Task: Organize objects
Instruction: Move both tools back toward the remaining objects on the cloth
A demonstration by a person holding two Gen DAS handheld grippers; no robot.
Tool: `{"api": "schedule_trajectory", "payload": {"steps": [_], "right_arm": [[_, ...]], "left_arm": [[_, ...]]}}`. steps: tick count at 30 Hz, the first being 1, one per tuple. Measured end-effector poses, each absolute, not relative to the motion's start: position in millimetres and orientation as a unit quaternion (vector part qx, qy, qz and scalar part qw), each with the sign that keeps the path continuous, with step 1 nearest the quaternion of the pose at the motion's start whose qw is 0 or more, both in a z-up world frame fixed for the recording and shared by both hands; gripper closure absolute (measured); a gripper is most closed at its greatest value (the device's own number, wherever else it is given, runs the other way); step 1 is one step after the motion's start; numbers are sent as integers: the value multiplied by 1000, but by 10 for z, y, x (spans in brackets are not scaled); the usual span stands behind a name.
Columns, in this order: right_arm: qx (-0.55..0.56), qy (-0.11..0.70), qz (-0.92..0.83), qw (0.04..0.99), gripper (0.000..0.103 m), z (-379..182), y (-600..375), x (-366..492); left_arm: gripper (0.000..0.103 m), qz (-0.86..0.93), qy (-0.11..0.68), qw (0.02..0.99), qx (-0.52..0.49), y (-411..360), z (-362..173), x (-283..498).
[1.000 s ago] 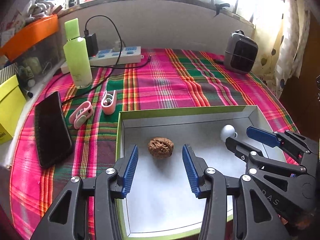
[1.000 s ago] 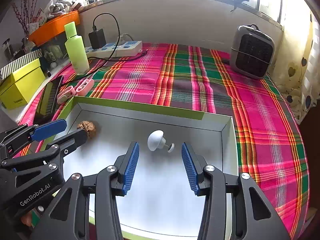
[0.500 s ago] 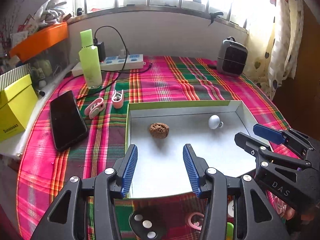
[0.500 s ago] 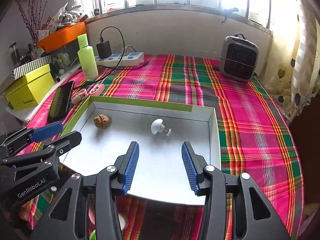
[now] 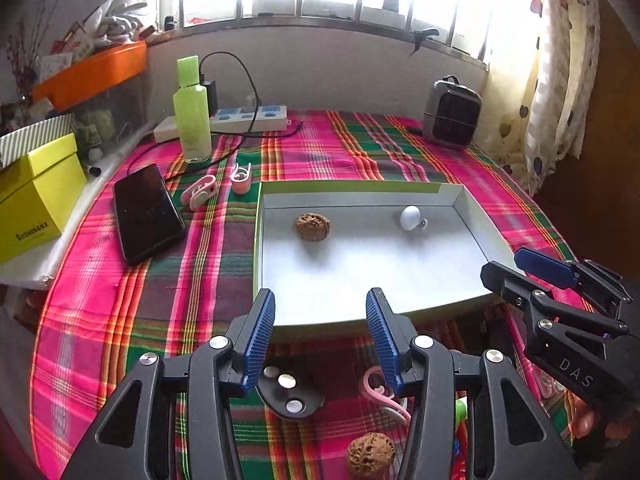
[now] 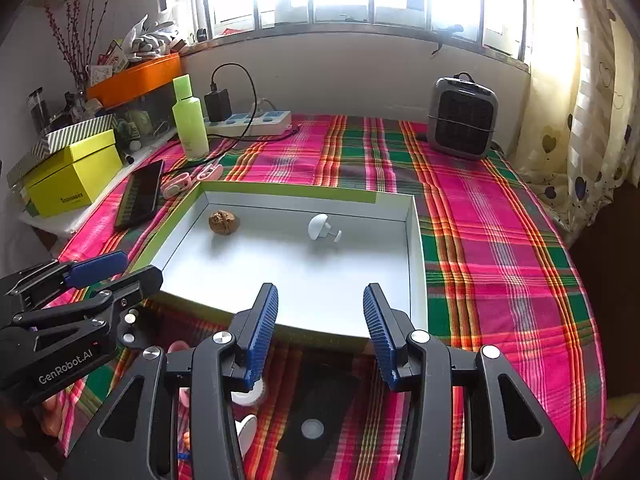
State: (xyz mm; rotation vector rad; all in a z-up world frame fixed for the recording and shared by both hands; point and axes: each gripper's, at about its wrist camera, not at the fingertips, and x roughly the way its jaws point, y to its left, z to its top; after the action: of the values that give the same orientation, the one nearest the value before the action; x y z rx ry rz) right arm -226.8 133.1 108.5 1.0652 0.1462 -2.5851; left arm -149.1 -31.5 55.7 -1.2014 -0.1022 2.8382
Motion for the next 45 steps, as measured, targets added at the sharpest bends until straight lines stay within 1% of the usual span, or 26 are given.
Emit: {"api": "schedule_trajectory", "payload": {"steps": [11, 25, 27, 36, 45], "right_arm": [[361, 54, -912, 189, 57, 1077, 1340, -1898], [360, 30, -904, 226, 57, 979, 1447, -1557], [363, 32, -902, 230, 57, 949, 1454, -1512], [373, 37, -898, 230, 57, 868, 1489, -1425], [380, 42, -891, 246, 57, 807, 1412, -1367]], "left_arm": [[57, 919, -44, 30, -391, -393, 487, -1207], [57, 908, -52, 74, -410, -307, 325, -839], [57, 906, -44, 81, -412, -270, 295, -805], [57, 893, -48, 93, -438, -210, 115, -791], [57, 895, -54, 90, -435, -231, 87, -811]]}}
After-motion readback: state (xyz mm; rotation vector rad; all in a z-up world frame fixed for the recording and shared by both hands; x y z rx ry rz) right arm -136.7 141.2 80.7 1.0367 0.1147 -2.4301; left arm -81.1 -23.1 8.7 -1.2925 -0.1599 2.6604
